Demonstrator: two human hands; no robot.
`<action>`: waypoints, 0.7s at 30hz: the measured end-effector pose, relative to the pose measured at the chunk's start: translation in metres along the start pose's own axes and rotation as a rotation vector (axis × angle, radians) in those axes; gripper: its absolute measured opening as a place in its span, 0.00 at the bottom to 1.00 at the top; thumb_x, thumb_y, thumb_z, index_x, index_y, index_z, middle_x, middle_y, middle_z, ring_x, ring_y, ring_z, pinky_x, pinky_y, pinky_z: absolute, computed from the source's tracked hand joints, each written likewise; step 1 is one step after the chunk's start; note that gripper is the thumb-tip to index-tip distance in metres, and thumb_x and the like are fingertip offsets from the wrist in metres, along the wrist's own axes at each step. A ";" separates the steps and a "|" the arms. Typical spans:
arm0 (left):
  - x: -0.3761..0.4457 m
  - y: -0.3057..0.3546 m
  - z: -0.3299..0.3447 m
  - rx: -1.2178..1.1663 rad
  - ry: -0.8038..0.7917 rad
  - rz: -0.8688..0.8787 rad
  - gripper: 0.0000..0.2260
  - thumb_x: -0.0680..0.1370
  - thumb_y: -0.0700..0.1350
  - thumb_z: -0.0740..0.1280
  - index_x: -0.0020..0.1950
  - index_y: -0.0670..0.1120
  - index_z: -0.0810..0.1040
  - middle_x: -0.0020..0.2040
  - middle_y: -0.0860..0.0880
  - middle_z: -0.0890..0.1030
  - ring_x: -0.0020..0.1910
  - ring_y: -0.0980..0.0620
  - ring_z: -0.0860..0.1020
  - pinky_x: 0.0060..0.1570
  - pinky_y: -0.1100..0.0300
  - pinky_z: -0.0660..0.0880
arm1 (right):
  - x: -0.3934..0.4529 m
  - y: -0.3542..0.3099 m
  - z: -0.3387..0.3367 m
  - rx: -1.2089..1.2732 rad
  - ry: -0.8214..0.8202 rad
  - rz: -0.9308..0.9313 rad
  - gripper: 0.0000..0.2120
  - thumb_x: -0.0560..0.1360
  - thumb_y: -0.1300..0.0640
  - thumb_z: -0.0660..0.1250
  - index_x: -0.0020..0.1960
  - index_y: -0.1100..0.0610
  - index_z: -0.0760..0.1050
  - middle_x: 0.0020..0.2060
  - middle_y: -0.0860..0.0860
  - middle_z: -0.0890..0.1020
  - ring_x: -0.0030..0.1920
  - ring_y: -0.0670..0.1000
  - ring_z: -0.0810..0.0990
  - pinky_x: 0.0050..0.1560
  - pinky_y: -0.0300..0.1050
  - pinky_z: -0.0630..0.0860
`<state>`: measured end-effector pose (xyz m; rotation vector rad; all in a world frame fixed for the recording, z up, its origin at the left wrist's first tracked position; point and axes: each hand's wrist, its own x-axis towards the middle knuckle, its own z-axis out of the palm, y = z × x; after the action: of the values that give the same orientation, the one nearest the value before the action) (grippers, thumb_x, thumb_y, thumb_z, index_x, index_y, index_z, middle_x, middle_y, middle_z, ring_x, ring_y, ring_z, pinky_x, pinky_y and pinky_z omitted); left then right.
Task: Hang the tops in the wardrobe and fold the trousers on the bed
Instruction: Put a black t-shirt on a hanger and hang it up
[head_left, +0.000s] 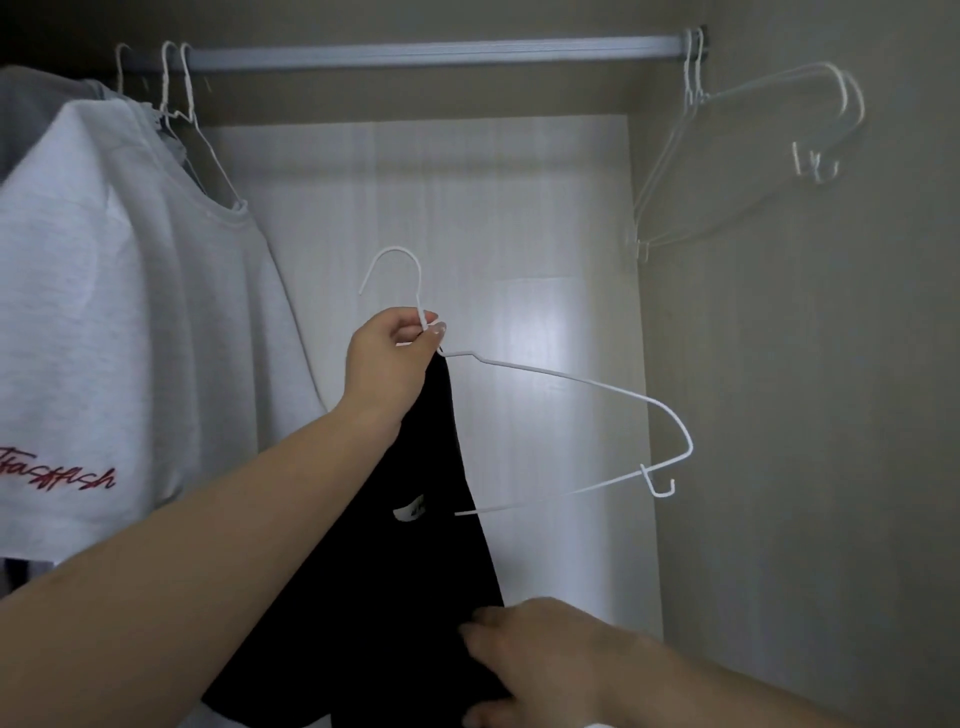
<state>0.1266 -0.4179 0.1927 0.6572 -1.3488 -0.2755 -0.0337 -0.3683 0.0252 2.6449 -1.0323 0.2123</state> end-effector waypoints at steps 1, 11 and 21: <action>0.003 -0.004 -0.005 0.025 0.019 0.004 0.03 0.76 0.45 0.69 0.46 0.54 0.79 0.40 0.56 0.79 0.39 0.62 0.76 0.42 0.70 0.70 | -0.002 0.002 0.000 0.003 -0.031 0.002 0.20 0.75 0.43 0.63 0.59 0.57 0.70 0.55 0.56 0.74 0.52 0.62 0.76 0.51 0.50 0.73; 0.014 -0.053 -0.071 0.272 0.067 0.024 0.09 0.78 0.44 0.66 0.57 0.50 0.79 0.39 0.54 0.74 0.36 0.61 0.73 0.38 0.77 0.67 | -0.041 0.072 -0.050 0.029 0.089 0.199 0.19 0.77 0.42 0.62 0.42 0.59 0.73 0.41 0.50 0.76 0.41 0.50 0.75 0.42 0.45 0.69; 0.017 -0.074 -0.070 -0.056 0.155 -0.107 0.10 0.78 0.44 0.66 0.58 0.43 0.78 0.35 0.53 0.74 0.34 0.56 0.71 0.41 0.61 0.68 | -0.046 0.080 -0.063 0.139 0.062 0.258 0.10 0.76 0.42 0.63 0.38 0.44 0.72 0.34 0.37 0.74 0.36 0.41 0.72 0.39 0.36 0.69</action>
<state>0.2108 -0.4665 0.1577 0.6907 -1.1560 -0.3408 -0.1239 -0.3749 0.0915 2.5992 -1.3823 0.4325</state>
